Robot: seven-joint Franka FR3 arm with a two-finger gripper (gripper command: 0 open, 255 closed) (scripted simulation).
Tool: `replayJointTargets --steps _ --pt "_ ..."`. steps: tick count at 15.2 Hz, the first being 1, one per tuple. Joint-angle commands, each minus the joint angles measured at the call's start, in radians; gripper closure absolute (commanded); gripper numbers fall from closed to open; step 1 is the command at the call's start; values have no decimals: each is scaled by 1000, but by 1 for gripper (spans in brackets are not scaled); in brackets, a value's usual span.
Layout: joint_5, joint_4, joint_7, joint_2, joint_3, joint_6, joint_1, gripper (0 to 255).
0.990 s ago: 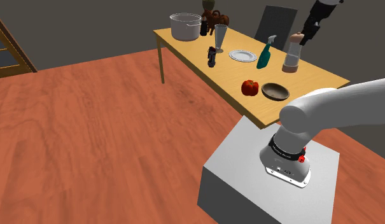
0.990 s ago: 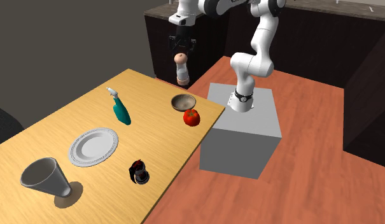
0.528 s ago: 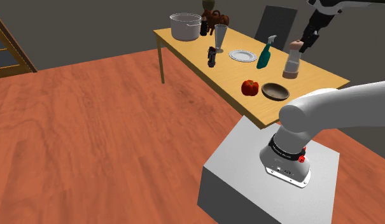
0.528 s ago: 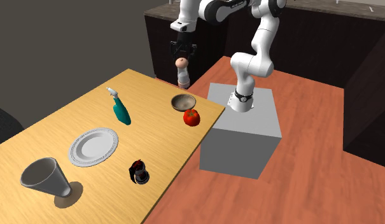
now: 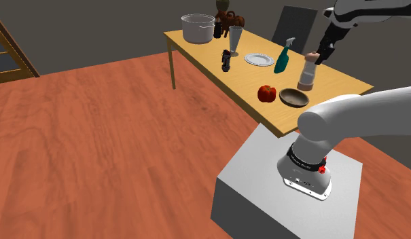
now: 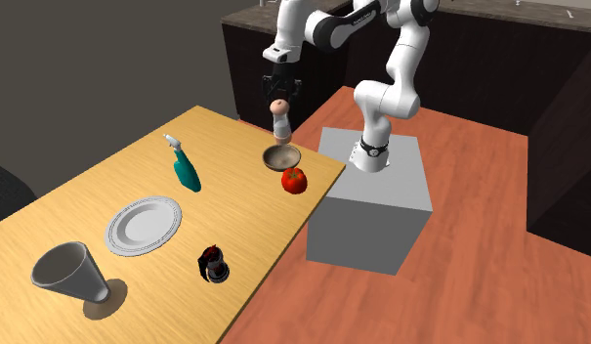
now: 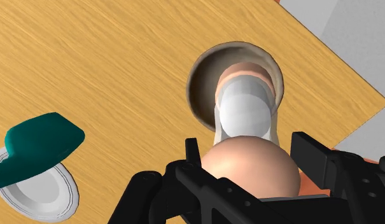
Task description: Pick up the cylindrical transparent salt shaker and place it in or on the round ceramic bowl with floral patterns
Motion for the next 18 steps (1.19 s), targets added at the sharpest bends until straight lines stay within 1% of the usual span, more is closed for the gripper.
replayJointTargets --steps 1,11,18 --pt "-9 -22 2 6 -13 30 -1 255" --pt "-57 -129 9 43 -80 176 -9 255" --pt "-57 -129 9 43 -80 176 -9 255"
